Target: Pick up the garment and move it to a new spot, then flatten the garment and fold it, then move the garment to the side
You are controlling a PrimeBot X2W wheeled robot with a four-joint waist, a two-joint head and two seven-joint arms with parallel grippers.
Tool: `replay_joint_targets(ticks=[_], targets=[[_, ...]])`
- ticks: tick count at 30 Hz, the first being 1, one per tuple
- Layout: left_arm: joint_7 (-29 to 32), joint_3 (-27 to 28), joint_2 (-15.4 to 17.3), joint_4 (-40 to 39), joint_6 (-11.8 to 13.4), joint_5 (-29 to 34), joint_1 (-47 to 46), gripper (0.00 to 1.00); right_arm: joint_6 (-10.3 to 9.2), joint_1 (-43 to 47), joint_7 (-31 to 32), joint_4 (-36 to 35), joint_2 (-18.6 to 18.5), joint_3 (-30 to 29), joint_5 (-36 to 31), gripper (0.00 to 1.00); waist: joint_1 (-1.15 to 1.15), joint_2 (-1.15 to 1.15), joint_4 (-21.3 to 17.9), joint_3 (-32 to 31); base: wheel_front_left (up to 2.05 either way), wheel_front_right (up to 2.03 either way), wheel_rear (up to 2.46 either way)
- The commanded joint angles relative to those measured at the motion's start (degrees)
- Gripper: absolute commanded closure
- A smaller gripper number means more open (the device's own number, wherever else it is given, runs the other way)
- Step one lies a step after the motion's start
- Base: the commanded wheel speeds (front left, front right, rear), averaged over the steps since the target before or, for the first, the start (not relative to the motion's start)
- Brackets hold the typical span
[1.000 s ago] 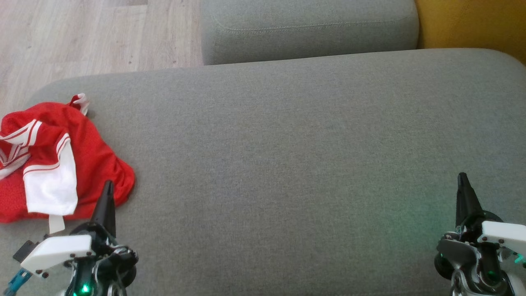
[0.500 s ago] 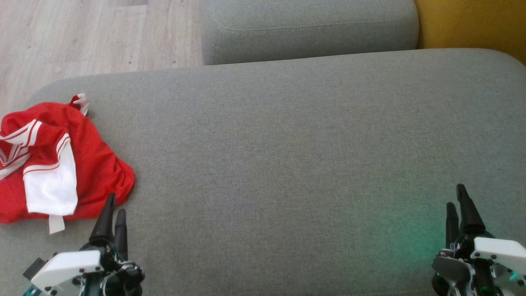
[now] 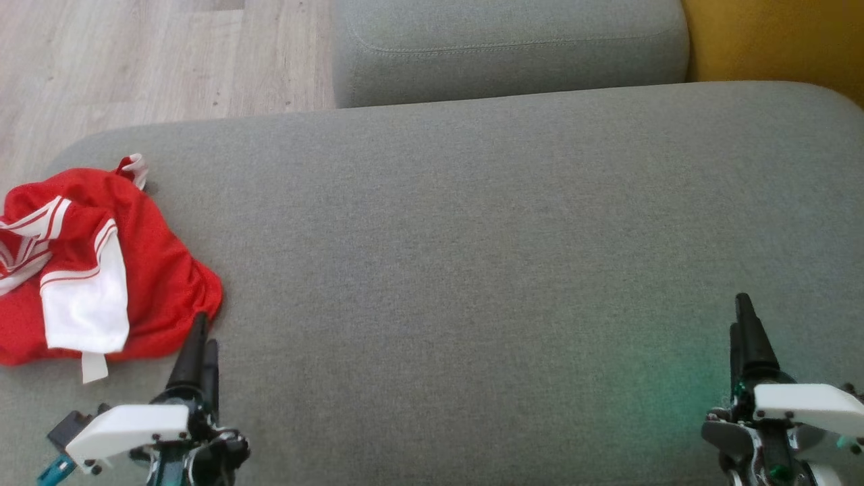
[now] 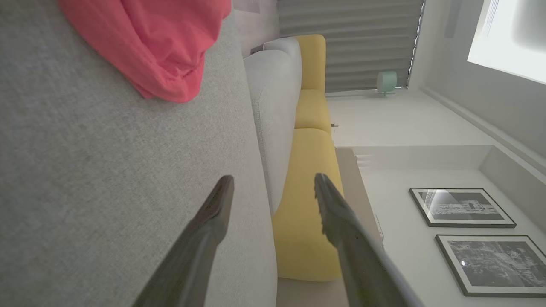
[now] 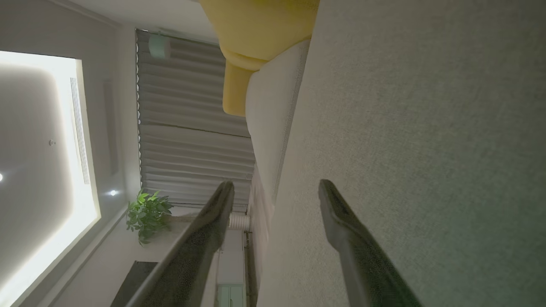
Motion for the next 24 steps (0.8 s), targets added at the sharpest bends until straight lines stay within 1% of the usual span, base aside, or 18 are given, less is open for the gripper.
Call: replay_joint_targets(ticks=[1, 5, 16, 17, 24], targets=[[-0.72, -0.11, 0.56, -2.35, 0.37, 1.82, -2.29, 0.00, 0.10, -1.95, -0.78, -2.60, -0.56, 0.69, -2.79, 0.00, 0.00, 0.00, 0.03, 0.00, 0.00, 0.00, 0.00], [-1.22, -0.73, 0.57, -2.41, 0.93, 4.50, -2.33, 0.00, 0.11, -1.95, -1.28, -3.18, -0.73, 1.25, -6.44, 0.00, 0.00, 0.00, 0.07, 0.00, 0.00, 0.00, 0.00], [-3.06, -2.29, 0.96, -1.71, 3.33, 15.76, -2.59, 0.00, 0.15, -1.88, -3.14, -4.95, -1.41, 3.82, -18.46, 0.00, 0.00, 0.00, 0.16, -0.18, 0.00, 0.00, 0.00], [-3.40, -2.47, 1.03, -1.78, 3.73, 17.47, -2.61, 0.00, 0.15, -1.89, -3.48, -5.17, -1.45, 4.23, -20.15, 0.00, 0.00, 0.00, 0.17, -0.25, 0.00, 0.00, 0.00], [-4.57, -3.01, 1.13, -2.20, 4.58, 22.61, -2.52, 0.00, 0.18, -1.81, -4.66, -5.90, -1.69, 5.63, -25.75, 0.00, 0.00, 0.00, 0.23, -0.47, 0.00, 0.00, 0.00]])
